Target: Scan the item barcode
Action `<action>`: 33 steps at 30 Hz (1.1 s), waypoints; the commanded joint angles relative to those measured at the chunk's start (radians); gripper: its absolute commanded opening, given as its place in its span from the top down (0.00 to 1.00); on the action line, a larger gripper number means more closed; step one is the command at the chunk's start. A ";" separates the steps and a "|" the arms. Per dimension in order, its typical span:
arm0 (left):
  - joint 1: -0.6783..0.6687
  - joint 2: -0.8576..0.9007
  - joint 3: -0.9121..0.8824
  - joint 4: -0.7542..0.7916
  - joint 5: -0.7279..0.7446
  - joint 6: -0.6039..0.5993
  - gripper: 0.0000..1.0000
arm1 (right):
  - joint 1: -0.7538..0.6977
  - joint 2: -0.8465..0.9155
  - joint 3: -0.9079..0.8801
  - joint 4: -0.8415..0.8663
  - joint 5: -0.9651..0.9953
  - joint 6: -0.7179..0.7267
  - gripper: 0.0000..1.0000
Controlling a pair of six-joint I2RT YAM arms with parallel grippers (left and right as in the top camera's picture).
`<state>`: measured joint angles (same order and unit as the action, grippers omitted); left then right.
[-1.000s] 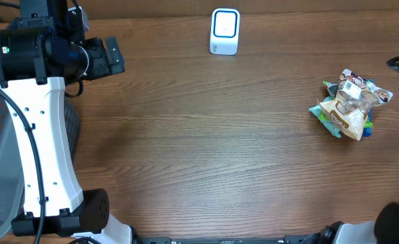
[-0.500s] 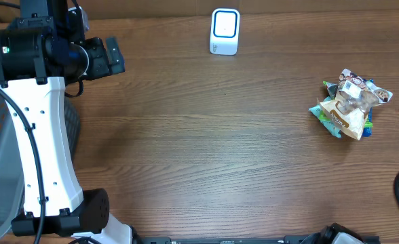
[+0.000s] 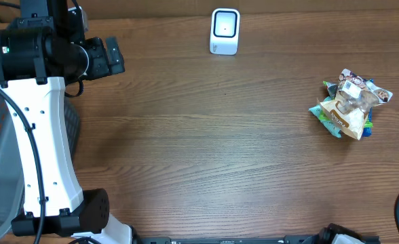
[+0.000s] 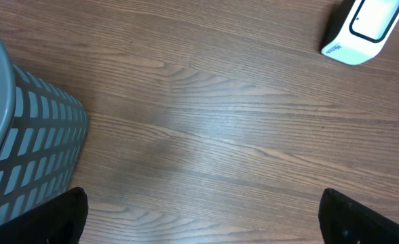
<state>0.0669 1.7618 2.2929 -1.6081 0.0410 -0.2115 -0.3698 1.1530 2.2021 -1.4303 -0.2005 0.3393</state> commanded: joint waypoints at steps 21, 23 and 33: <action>-0.004 -0.016 0.000 0.000 0.003 -0.017 0.00 | 0.345 -0.471 -1.077 1.155 0.335 -0.006 0.00; -0.004 -0.016 0.000 0.000 0.003 -0.017 0.00 | 0.360 -0.514 -1.187 1.235 0.365 -0.006 0.00; -0.004 -0.016 0.000 0.000 0.003 -0.017 0.00 | 0.375 -0.731 -1.702 1.724 0.400 -0.006 0.00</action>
<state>0.0669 1.7618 2.2929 -1.6085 0.0414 -0.2115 -0.0036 0.4789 0.5945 0.2256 0.1741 0.3367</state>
